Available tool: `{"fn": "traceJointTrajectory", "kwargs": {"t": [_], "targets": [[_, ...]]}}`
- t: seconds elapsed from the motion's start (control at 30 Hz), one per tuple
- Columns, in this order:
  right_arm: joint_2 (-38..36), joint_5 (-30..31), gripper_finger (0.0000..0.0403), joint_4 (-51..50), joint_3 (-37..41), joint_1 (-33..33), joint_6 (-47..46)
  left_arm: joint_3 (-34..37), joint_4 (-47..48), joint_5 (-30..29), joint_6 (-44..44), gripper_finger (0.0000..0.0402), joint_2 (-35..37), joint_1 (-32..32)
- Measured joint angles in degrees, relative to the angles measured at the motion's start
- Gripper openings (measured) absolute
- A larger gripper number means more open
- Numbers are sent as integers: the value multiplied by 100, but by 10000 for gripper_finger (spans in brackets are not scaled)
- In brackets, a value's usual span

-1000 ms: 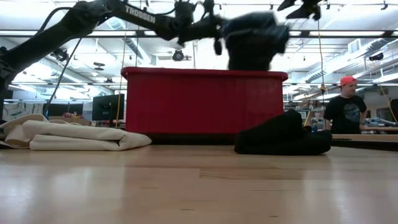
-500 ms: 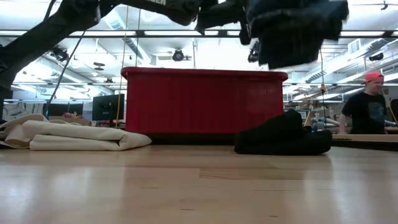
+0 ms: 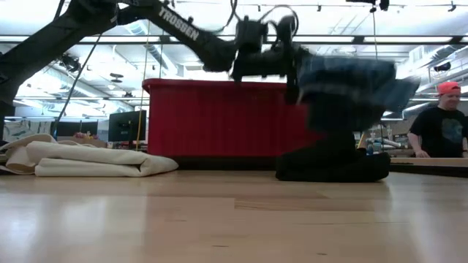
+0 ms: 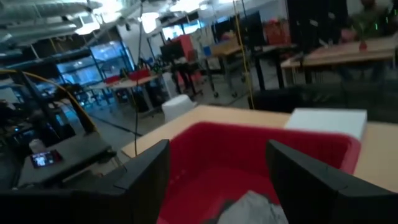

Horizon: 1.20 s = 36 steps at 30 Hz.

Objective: Fold laundry
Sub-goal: Remove the blue shirt from the red laundry bin

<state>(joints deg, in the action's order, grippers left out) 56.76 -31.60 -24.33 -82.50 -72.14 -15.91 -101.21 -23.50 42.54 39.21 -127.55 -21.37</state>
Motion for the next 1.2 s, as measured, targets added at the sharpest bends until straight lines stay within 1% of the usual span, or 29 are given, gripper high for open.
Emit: {"fn": "traceJointTrajectory", "kwargs": {"t": [0.07, 0.17, 0.27, 0.37, 0.53, 0.67, 0.73, 0.8, 0.93, 1.1, 1.2], "targets": [[19, -5, 270, -152, 0, 8, 6, 470, -243, -173, -130, 14, 0, 0], [29, -20, 270, -319, 0, 91, 30, 1217, -286, -330, 6, 14, 4, -5], [29, -19, 270, -344, 0, 184, 58, 1783, -277, -393, 651, 31, -7, 1], [29, -1, 270, -344, 0, 259, 91, 2100, -328, -389, 1239, 65, 11, 40], [32, 46, 270, -343, 0, 319, 110, 2166, -305, -534, 1402, 145, 9, 159], [32, 45, 270, -359, 0, 319, 108, 2015, -278, -433, 1420, 217, 9, 167], [32, 45, 270, -366, 0, 319, 108, 1966, -284, -391, 1417, 245, 63, 157], [32, 45, 270, -372, 0, 319, 108, 1937, -274, -455, 1313, 264, 150, 155], [33, 42, 270, -378, 0, 319, 108, 1933, -38, -592, 1127, 276, 344, 136], [32, 42, 270, -388, 0, 319, 106, 1944, 624, -667, 865, 277, 463, 125], [34, 43, 270, -393, 0, 319, 108, 1938, 1100, -1191, 411, 277, 729, 134]]}}
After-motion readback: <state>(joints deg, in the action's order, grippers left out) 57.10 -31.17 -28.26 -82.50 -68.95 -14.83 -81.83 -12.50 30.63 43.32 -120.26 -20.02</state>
